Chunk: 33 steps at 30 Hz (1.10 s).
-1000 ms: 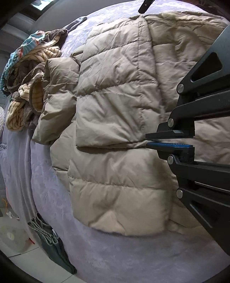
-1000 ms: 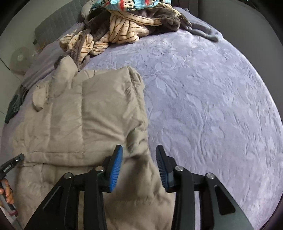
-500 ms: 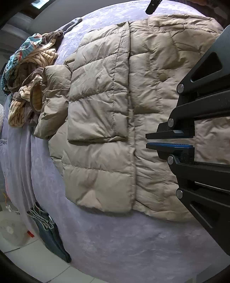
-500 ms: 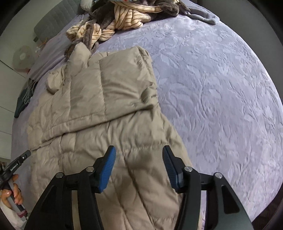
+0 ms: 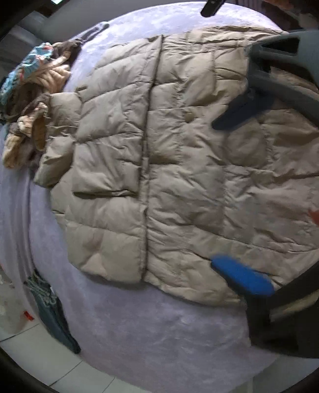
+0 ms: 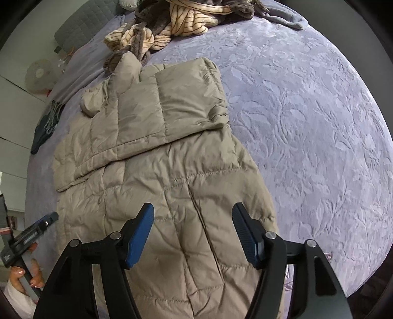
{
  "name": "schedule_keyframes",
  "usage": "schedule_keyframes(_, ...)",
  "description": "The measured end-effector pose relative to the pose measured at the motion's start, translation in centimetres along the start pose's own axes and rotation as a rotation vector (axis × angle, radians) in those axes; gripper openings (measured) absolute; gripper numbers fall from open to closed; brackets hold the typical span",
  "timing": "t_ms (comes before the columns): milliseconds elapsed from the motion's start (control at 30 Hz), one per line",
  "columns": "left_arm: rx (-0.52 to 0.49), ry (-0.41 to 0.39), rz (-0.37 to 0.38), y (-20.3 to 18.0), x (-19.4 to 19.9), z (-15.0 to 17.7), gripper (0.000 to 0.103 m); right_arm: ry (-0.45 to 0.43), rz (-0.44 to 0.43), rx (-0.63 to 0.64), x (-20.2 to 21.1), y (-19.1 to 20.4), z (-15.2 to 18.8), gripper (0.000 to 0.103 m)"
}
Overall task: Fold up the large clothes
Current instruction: 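Move both open tools to the coat hem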
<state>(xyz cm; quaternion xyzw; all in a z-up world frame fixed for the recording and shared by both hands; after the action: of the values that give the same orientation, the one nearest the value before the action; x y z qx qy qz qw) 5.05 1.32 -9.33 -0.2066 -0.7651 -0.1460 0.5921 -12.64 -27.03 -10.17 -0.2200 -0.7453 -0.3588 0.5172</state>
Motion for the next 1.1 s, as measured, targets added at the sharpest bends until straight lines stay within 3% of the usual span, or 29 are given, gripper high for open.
schedule_keyframes(67, 0.004, -0.013, -0.003, -0.3, 0.2, 0.1, 0.103, 0.002, -0.013, 0.003, 0.2, 0.0, 0.2, 0.079)
schedule_keyframes(233, 0.024, -0.036, -0.061, -0.8, 1.1, 0.4, 0.103, 0.015, -0.036, 0.013, 0.9, -0.2, 0.8, 0.081)
schedule_keyframes(300, 0.033, -0.041, -0.077, -0.9, 1.4, 0.7, 0.103, 0.015, -0.053, 0.016, 1.2, -0.3, 1.1, 0.089)
schedule_keyframes(400, 0.042, -0.025, -0.057, -1.3, 1.8, 1.7, 0.103, 0.017, -0.090, 0.022, 1.8, -0.4, 1.6, 0.090)
schedule_keyframes(533, 0.053, -0.021, -0.102, -2.3, 3.2, 4.1, 0.103, 0.020, -0.143, 0.024, 2.0, -0.6, 2.4, 0.090)
schedule_keyframes(733, 0.079, -0.002, -0.095, -2.9, 4.3, 7.4, 0.103, 0.098, -0.187, 0.009, 1.4, -1.7, 4.0, 0.090)
schedule_keyframes(967, 0.060, 0.002, -0.092, -2.3, 5.3, 9.8, 0.103, 0.123, -0.207, -0.091, 1.4, -3.6, 6.5, 0.090)
schedule_keyframes(1100, 0.061, 0.017, -0.054, -0.9, 4.7, 12.1, 0.103, 0.144, -0.240, -0.169, 0.7, -4.1, 8.7, 0.090)
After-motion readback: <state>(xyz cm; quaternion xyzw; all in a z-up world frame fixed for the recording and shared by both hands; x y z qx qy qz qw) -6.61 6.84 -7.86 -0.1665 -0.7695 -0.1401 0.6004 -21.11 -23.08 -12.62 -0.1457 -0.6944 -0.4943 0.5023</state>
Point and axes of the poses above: each gripper's, at about its wrist camera, not at the fingertips, and x roughly against the way its jaws point, y to its left, z to its underside, the point moved 3 cm from there along -x, roughly the way its jaws point, and after that the axes turned 2 degrees about -x, right-handed, at the moved point
